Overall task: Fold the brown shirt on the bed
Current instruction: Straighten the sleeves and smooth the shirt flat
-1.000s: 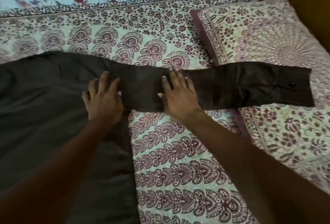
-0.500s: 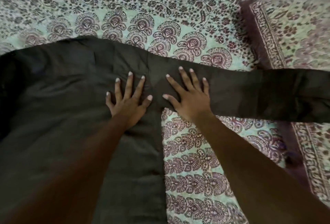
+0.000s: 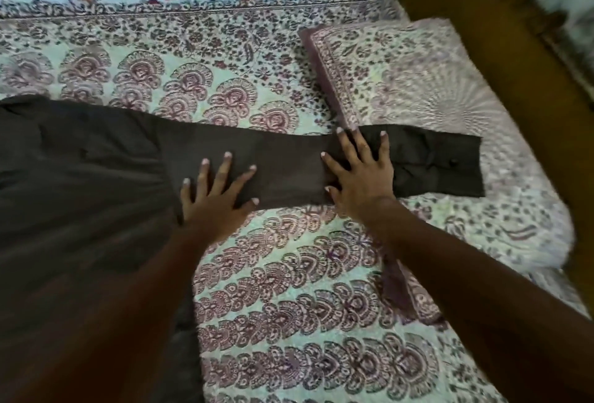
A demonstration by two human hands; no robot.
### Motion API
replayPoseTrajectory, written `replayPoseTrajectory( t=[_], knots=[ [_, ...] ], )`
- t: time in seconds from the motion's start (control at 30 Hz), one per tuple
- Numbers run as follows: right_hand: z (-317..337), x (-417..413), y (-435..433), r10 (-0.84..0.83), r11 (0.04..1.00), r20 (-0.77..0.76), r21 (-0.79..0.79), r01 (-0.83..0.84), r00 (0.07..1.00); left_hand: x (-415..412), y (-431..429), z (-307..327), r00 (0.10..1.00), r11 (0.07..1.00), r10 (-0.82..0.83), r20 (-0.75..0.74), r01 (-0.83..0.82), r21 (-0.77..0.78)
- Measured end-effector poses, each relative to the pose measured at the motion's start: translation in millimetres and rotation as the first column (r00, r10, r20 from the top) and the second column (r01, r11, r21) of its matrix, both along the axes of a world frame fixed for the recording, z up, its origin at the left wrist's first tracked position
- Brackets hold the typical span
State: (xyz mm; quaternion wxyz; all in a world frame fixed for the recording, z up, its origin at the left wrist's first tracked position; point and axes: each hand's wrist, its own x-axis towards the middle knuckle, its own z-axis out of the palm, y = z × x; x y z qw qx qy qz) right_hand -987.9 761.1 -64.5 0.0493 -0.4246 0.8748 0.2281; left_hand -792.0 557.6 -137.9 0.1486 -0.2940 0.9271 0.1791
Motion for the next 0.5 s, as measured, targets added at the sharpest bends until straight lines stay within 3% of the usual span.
replayPoseTrajectory(
  t=[0.17,0.33,0.4,0.5],
  knots=[
    [24,-24,61,0.016,0.971,-0.03,-0.239,-0.023,0.999,-1,-1,0,0.998,0.999,0.041,0.056,-0.042,0.03],
    [38,-30,90,-0.179,0.932,-0.045,-0.327,0.155,0.983,-2,-2,2,0.997,0.998,0.061,0.041,-0.062,0.017],
    [42,-26,83,-0.24,0.908,-0.054,-0.366,0.204,0.969,-5,-2,4,0.996,0.996,0.065,0.054,-0.068,0.063],
    [41,5,41,-0.13,0.906,-0.019,-0.408,0.111,0.991,-8,-7,13,0.993,0.969,0.115,0.015,-0.115,0.22]
  ],
)
